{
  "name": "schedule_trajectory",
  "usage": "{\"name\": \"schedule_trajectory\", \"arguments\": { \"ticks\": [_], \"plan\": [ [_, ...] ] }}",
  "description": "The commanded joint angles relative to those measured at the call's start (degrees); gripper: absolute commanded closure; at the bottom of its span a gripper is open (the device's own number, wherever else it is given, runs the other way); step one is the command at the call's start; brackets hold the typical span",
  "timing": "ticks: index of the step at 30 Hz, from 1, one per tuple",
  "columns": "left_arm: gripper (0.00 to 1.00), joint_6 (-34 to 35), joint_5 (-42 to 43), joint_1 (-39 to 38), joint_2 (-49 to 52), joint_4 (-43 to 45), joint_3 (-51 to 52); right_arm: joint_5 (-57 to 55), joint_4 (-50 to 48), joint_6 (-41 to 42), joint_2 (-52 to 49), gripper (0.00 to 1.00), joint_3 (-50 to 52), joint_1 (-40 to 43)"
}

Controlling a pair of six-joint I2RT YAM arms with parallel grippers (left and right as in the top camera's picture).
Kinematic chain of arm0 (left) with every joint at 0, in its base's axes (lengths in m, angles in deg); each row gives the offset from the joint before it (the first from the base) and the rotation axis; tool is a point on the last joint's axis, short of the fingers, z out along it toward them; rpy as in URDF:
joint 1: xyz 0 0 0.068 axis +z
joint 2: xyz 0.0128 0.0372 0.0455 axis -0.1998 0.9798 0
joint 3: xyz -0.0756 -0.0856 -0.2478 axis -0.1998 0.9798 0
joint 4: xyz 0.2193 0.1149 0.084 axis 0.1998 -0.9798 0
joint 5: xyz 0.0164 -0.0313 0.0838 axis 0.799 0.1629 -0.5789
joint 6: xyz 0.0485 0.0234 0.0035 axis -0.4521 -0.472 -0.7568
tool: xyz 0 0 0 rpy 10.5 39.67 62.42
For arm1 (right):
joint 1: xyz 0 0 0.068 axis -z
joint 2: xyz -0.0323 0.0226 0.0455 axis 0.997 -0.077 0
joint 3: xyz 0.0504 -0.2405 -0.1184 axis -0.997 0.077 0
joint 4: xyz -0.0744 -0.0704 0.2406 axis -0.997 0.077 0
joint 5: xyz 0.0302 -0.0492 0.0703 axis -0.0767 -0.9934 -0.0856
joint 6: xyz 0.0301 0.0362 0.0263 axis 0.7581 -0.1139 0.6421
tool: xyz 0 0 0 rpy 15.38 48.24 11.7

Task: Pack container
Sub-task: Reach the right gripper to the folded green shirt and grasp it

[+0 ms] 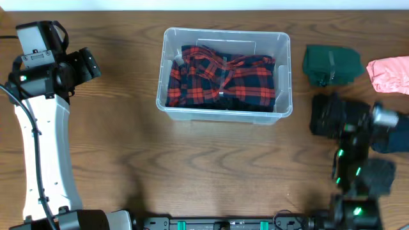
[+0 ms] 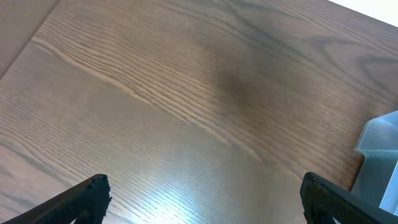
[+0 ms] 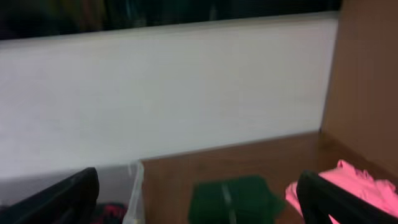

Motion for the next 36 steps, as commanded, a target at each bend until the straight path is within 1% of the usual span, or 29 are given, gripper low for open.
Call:
{"name": "schedule_trajectory", "arguments": {
  "ticks": [1,6,8,10,13,14,16,18,21,24,28,33,36],
  "plan": [
    [0.02,0.1,-0.2,0.1,0.2,-0.1,0.1,0.3,5.9,0.9,-12.4,0.01,-13.2,0.4],
    [0.02,0.1,-0.2,0.1,0.2,-0.1,0.1,0.4,22.1,0.4,-30.7,0.01,-33.1,1.1],
    [0.02,0.1,-0.2,0.1,0.2,-0.1,0.1,0.6,23.7,-0.2,-36.0,0.01,-37.6,1.5],
    [0.02,0.1,-0.2,0.1,0.2,-0.1,0.1,3.7,23.7,0.1,-40.3,0.01,-39.8,1.5],
    [0.02,0.1,-0.1,0.1,0.2,-0.1,0.1,3.9,23.9,-0.7,-44.3,0.01,-39.8,2.3],
    [0.02,0.1,-0.2,0.1,0.2,-0.1,0.1,4.7,24.3,0.4,-45.5,0.01,-39.8,3.0],
    [0.02,0.1,-0.2,0.1,0.2,-0.1,0.1,6.2,26.1,4.6,-48.2,0.01,-39.8,5.4],
    [0.02,0.1,-0.2,0.1,0.2,-0.1,0.1,6.6,28.7,10.9,-51.3,0.01,-39.8,8.4],
    [0.02,0.1,-0.2,0.1,0.2,-0.1,0.1,9.5,30.1,14.0,-55.8,0.02,-39.8,12.5],
    [0.02,0.1,-0.2,0.1,0.2,-0.1,0.1,11.6,28.7,15.5,-60.3,0.02,-39.8,14.9],
    [0.02,0.1,-0.2,0.1,0.2,-0.1,0.1,11.8,25.6,19.5,-65.4,0.03,-39.8,15.1],
    [0.02,0.1,-0.1,0.1,0.2,-0.1,0.1,10.8,24.1,34.3,-71.0,0.01,-39.8,15.1],
    [0.02,0.1,-0.2,0.1,0.2,-0.1,0.1,10.8,22.1,38.8,-74.1,0.01,-39.8,15.1]
  ]
}}
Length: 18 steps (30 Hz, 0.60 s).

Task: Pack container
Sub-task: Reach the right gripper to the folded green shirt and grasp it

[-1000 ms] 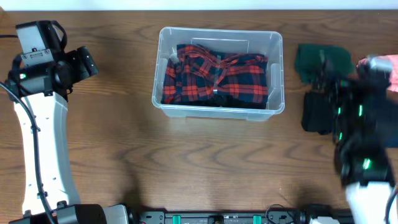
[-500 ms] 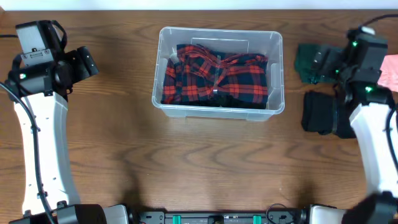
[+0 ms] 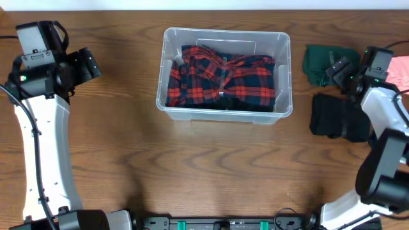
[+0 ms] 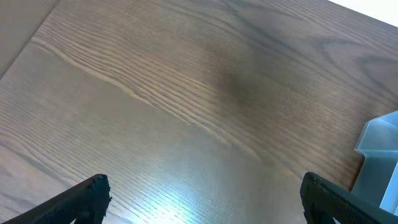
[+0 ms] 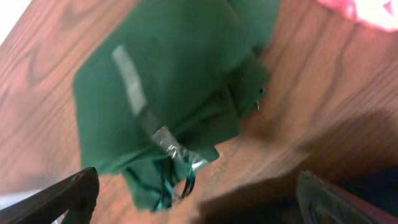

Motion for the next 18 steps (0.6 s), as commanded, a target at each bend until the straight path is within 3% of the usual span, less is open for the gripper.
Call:
{"name": "schedule_trajectory", "arguments": {
  "ticks": [1,18],
  "plan": [
    [0.02,0.1,-0.1,0.1,0.2,-0.1,0.1,0.0,-1.9,9.7,-3.4,0.01,-1.0,-0.2],
    [0.02,0.1,-0.1,0.1,0.2,-0.1,0.1,0.2,-19.9,9.4,-14.1,0.02,-1.0,-0.7]
  ]
}}
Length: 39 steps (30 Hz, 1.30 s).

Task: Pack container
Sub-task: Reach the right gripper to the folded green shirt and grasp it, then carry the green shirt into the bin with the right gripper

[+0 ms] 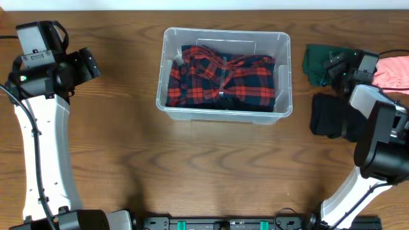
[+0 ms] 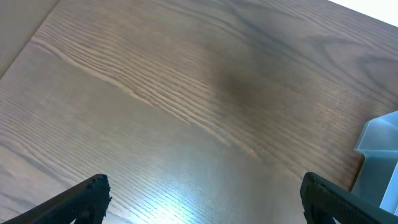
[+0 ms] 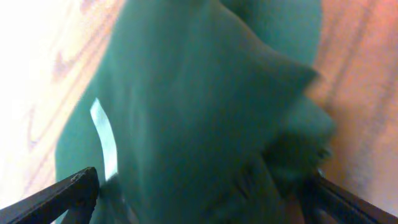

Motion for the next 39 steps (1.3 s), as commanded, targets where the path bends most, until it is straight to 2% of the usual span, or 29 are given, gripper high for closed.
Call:
{"name": "schedule_trajectory", "arguments": {
  "ticks": [1,2,3,4,5,7,8,11,16,24,30,34,39],
  "plan": [
    [0.02,0.1,-0.1,0.1,0.2,-0.1,0.1,0.1,-1.6,0.0,-2.4,0.08,-0.4,-0.3],
    [0.02,0.1,-0.1,0.1,0.2,-0.1,0.1,0.1,-1.7,0.0,-2.4,0.15,-0.4,-0.4],
    [0.02,0.1,-0.1,0.1,0.2,-0.1,0.1,0.2,-1.7,-0.3,-2.4,0.35,-0.4,-0.5],
    [0.02,0.1,-0.1,0.1,0.2,-0.1,0.1,1.0,-1.8,-1.6,-2.4,0.64,-0.4,-0.6],
    [0.02,0.1,-0.1,0.1,0.2,-0.1,0.1,1.9,-1.9,-2.9,-2.3,0.79,-0.4,-0.7],
    [0.02,0.1,-0.1,0.1,0.2,-0.1,0.1,4.5,-1.9,-5.7,-2.3,0.96,-0.4,-0.6],
    [0.02,0.1,-0.1,0.1,0.2,-0.1,0.1,6.1,-1.9,-7.3,-2.3,0.99,-0.4,-0.6],
    [0.02,0.1,-0.1,0.1,0.2,-0.1,0.1,11.0,-2.1,-12.9,-1.7,0.99,-0.5,-0.4],
    [0.02,0.1,-0.1,0.1,0.2,-0.1,0.1,15.6,-1.1,-15.2,3.3,0.99,-0.5,0.4],
    [0.02,0.1,-0.1,0.1,0.2,-0.1,0.1,17.4,7.1,-23.1,23.4,0.99,-0.5,0.5],
    [0.02,0.1,-0.1,0.1,0.2,-0.1,0.1,16.6,10.2,-26.1,36.7,0.99,-0.5,-0.1],
    [0.02,0.1,-0.1,0.1,0.2,-0.1,0.1,21.6,10.2,-26.4,39.0,0.99,-0.5,-3.2],
    [0.02,0.1,-0.1,0.1,0.2,-0.1,0.1,27.6,7.8,-26.8,35.9,0.99,-0.5,-12.5]
  ]
}}
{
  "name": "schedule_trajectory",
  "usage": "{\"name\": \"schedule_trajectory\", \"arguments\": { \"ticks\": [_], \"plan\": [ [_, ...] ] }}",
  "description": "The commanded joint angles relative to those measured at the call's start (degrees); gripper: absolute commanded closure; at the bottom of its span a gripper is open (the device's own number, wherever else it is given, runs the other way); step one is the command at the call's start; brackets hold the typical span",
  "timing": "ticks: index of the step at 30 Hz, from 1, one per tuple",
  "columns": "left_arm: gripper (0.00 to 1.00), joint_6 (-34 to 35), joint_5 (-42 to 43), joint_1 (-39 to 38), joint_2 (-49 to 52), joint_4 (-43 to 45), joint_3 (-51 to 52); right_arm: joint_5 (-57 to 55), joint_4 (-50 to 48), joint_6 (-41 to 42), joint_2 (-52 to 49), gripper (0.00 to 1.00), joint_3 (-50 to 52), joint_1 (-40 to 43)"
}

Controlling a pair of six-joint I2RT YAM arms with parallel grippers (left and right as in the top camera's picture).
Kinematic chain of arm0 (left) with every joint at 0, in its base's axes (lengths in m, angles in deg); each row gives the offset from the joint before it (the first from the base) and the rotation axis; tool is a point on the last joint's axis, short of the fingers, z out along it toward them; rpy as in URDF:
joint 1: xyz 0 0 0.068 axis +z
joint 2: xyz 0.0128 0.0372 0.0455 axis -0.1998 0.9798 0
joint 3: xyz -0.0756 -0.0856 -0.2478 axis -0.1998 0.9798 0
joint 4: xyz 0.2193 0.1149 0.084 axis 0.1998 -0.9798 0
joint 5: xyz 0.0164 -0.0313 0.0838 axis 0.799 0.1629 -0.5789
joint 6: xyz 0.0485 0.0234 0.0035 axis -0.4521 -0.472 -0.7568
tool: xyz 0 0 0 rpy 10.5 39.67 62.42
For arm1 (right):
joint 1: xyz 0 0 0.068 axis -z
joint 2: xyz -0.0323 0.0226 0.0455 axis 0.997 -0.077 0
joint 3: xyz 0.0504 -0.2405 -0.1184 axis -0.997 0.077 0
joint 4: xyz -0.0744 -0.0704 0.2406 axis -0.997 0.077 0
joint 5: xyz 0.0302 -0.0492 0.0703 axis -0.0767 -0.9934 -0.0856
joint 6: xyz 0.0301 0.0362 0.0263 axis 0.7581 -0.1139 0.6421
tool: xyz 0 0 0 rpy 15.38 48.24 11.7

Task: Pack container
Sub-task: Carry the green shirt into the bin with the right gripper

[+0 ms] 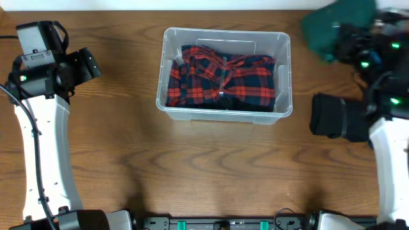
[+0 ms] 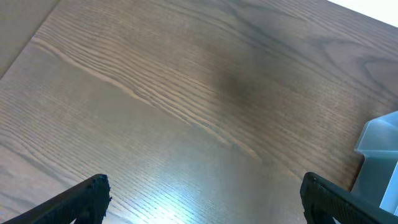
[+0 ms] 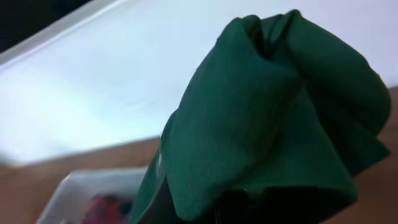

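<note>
The clear plastic container [image 1: 286, 76] stands at the middle back of the table with a red plaid shirt [image 1: 220, 76] in it. Up at the back right, off the table, hangs a dark green cloth [image 1: 332, 22], with my right gripper [image 1: 350, 39] shut on it. The bunched green cloth [image 3: 267, 118] fills the right wrist view and hides the fingers; the container's corner [image 3: 87, 186] shows low at the left. My left gripper [image 2: 202, 202] is open over bare wood at the far left, with nothing between its fingers.
A folded black garment [image 1: 332, 116] lies on the table right of the container, under my right arm. The wooden table [image 1: 128, 153] extends left and in front of the container. A white wall runs along the table's back edge.
My right gripper was down on the green cloth lying on the table. Now it is shut on the cloth and holds it raised off the table. The left arm has not moved.
My right arm stood low at the front right, away from the clothes. Then it was over the green cloth at the back right, then pressed close onto it. Now the cloth hangs from it above the table. The left arm stayed still throughout.
</note>
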Motion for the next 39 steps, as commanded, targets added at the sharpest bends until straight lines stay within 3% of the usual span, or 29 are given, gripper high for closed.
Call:
{"name": "schedule_trajectory", "arguments": {
  "ticks": [1,9,18,29,33,39],
  "plan": [
    [0.02,0.1,-0.1,0.1,0.2,-0.1,0.1,7.1,-2.8,-2.2,-3.2,0.99,-0.4,-7.4],
    [0.02,0.1,-0.1,0.1,0.2,-0.1,0.1,5.3,-17.6,-5.2,-15.1,0.99,-0.4,-25.3],
    [0.02,0.1,-0.1,0.1,0.2,-0.1,0.1,0.5,-32.5,-5.1,-27.6,0.99,-0.4,-36.8],
    [0.02,0.1,-0.1,0.1,0.2,-0.1,0.1,0.5,-29.4,-3.6,-31.5,0.99,-0.4,-38.3],
    [0.02,0.1,-0.1,0.1,0.2,-0.1,0.1,9.0,-29.0,-3.6,-30.7,0.99,-1.1,-36.7],
    [0.02,0.1,-0.1,0.1,0.2,-0.1,0.1,37.0,-21.4,-8.3,-29.6,0.99,-10.0,-30.1]
  ]
}}
